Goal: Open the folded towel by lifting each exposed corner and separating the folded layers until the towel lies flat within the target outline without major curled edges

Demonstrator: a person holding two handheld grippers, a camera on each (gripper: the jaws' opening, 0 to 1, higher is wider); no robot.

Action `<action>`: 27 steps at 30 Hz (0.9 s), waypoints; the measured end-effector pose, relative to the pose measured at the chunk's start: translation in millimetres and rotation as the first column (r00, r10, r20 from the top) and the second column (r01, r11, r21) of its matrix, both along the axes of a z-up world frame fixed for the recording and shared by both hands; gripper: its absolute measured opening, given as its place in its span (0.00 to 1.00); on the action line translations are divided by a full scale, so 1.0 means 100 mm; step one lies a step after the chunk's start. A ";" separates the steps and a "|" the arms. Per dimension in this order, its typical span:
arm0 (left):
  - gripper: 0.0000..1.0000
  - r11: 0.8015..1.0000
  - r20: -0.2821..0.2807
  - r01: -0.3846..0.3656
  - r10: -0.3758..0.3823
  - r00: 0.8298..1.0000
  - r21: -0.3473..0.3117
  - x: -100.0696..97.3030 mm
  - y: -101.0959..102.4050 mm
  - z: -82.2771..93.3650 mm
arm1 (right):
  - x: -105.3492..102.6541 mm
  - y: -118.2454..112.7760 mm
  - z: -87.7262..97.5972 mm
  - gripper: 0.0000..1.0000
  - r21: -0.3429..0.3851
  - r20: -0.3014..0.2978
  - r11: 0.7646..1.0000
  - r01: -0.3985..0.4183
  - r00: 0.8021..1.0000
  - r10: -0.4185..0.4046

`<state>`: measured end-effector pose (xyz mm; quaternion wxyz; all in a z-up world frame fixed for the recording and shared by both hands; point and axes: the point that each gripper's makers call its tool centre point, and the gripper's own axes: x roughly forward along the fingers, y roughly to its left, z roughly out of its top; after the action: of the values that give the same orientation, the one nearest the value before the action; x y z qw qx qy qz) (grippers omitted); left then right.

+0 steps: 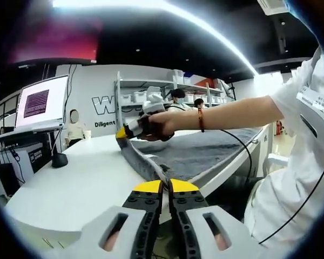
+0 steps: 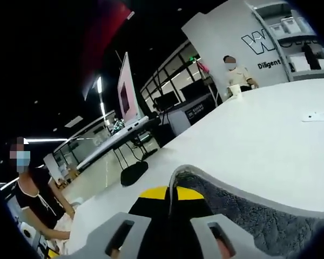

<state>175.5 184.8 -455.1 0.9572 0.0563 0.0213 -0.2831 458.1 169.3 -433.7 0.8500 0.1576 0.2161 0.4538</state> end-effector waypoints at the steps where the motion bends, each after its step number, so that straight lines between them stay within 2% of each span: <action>1: 0.03 1.000 0.000 0.000 0.000 1.000 -0.001 0.00 0.00 0.00 | -0.01 0.00 0.00 0.00 0.002 0.000 1.000 -0.002 1.000 0.002; 11: 0.02 1.000 -0.005 -0.012 0.012 1.000 -0.002 0.00 0.05 -0.02 | 0.02 0.05 0.02 0.00 0.004 0.002 1.000 0.008 1.000 -0.008; 14: 0.01 0.998 -0.003 -0.056 0.056 0.998 -0.010 0.01 0.14 -0.01 | 0.11 0.07 0.01 0.00 0.001 0.004 1.000 0.014 1.000 -0.014; 18: 0.01 0.996 0.011 -0.081 0.082 0.997 -0.034 -0.01 0.22 0.04 | 0.15 0.11 -0.03 0.04 -0.001 0.004 1.000 0.009 1.000 -0.009; 27: 0.01 0.995 0.022 -0.084 0.085 0.996 -0.046 0.00 0.20 0.07 | 0.19 0.22 0.00 0.15 0.011 0.022 1.000 -0.002 1.000 0.002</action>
<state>175.1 205.3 -448.3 0.9695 0.0373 0.0059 -0.2421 477.5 191.7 -433.4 0.8511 0.1571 0.2043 0.4575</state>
